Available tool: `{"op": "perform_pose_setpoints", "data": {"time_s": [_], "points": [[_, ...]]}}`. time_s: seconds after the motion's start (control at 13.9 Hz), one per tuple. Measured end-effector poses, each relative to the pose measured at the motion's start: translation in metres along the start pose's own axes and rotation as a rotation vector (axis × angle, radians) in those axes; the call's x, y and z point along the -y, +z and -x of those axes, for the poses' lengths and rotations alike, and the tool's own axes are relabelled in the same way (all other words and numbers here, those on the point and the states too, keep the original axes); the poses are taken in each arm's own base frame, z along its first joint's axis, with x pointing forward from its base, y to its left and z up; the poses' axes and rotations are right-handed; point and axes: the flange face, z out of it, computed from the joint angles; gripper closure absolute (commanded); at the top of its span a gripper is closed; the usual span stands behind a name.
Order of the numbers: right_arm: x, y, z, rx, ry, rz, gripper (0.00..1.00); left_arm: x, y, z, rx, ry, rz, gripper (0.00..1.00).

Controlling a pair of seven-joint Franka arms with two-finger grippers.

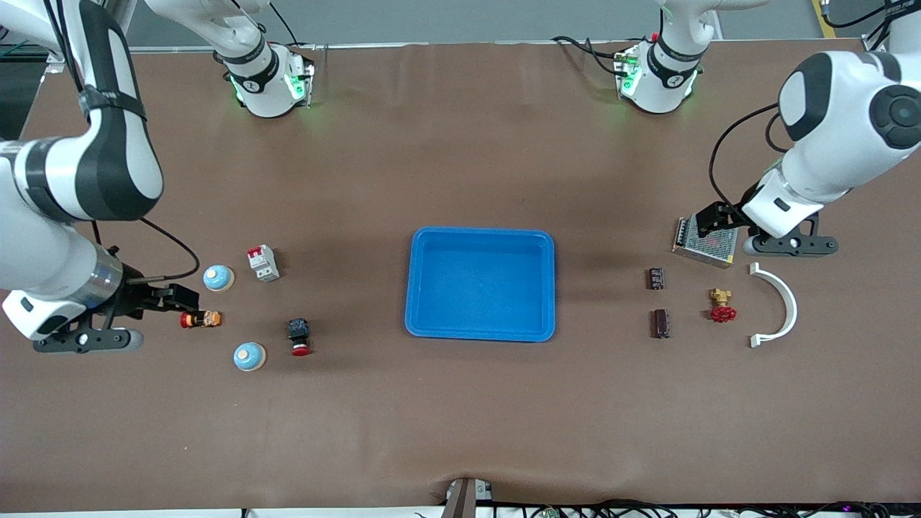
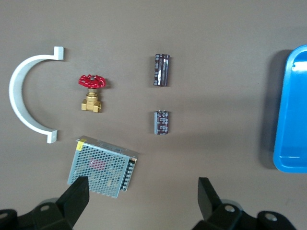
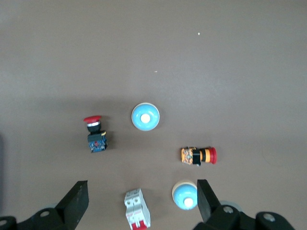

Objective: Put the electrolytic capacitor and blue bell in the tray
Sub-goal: 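Lower the right gripper over a blue bell while the left gripper descends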

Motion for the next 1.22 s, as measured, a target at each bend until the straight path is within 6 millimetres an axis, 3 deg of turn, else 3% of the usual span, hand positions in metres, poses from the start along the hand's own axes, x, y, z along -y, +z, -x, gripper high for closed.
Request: {"op": "perform_pose_setpoints", "data": {"time_s": [0.5, 0.79, 1.22], "points": [[0.002, 0.089, -0.026, -0.03, -0.003, 0.001, 0.0, 0.002, 0.056, 0.016, -0.072, -0.009, 0.009, 0.0], [0.003, 0.131, -0.035, -0.057, -0.005, 0.001, 0.0, -0.017, 0.087, 0.012, -0.087, 0.006, 0.016, 0.0], [0.004, 0.157, -0.035, -0.045, -0.048, 0.003, 0.0, -0.029, 0.151, 0.004, -0.104, 0.005, 0.034, 0.0]]}}
